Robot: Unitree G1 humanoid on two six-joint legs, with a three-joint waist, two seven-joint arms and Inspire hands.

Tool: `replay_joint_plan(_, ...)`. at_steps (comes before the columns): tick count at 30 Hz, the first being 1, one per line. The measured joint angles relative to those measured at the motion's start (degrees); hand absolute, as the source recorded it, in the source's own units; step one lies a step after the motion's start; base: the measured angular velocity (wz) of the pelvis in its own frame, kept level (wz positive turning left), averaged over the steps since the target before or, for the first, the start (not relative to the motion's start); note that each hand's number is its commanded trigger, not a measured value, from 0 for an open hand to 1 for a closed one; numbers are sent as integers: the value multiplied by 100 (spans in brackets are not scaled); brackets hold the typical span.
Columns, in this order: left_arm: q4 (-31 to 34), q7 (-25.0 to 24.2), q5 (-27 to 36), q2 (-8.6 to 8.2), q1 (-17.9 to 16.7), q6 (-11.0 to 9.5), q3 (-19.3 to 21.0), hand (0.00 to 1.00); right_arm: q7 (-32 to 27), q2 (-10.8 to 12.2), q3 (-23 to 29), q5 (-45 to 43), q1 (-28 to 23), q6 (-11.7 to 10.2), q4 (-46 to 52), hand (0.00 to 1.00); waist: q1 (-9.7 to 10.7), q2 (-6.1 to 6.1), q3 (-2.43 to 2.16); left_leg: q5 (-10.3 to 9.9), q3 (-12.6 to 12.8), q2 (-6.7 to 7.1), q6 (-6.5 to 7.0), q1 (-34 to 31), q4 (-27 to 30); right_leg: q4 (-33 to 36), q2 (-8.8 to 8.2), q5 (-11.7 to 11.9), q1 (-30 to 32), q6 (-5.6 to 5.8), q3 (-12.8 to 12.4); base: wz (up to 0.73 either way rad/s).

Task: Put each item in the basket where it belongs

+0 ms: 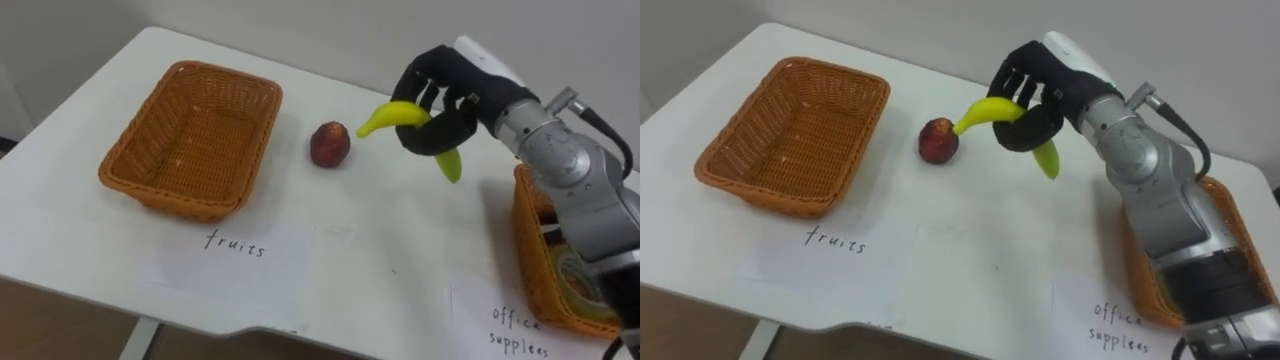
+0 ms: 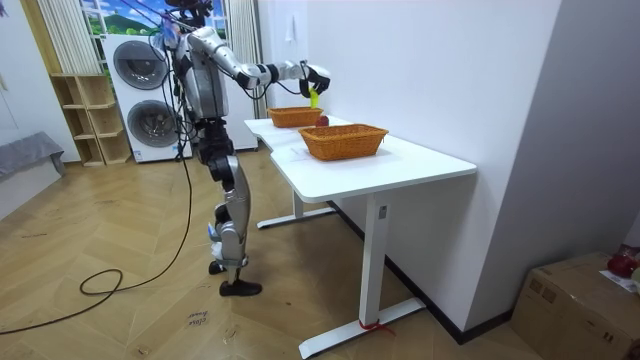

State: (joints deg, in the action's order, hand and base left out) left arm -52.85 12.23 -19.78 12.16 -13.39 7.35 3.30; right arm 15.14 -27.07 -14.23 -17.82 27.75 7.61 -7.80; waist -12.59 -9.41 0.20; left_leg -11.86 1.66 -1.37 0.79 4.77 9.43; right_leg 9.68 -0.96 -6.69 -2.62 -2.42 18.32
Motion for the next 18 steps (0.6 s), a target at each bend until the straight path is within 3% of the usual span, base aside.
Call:
replay_joint_plan(5,3,-33,-2,-14,-6,105,2,0,137,16,0,-2,1,6,170,100,-69,24,24,-1,-64,3,-1,-3,-12,-16,-1,-15,-25,19,63,7)
replay_joint_plan(18,229,9,-127,-39,77,89,1,0,108,374,-1,181,20,-6,180,100,-262,11,37,1,-203,5,1,-23,1,-10,-2,-24,-35,32,53,4)
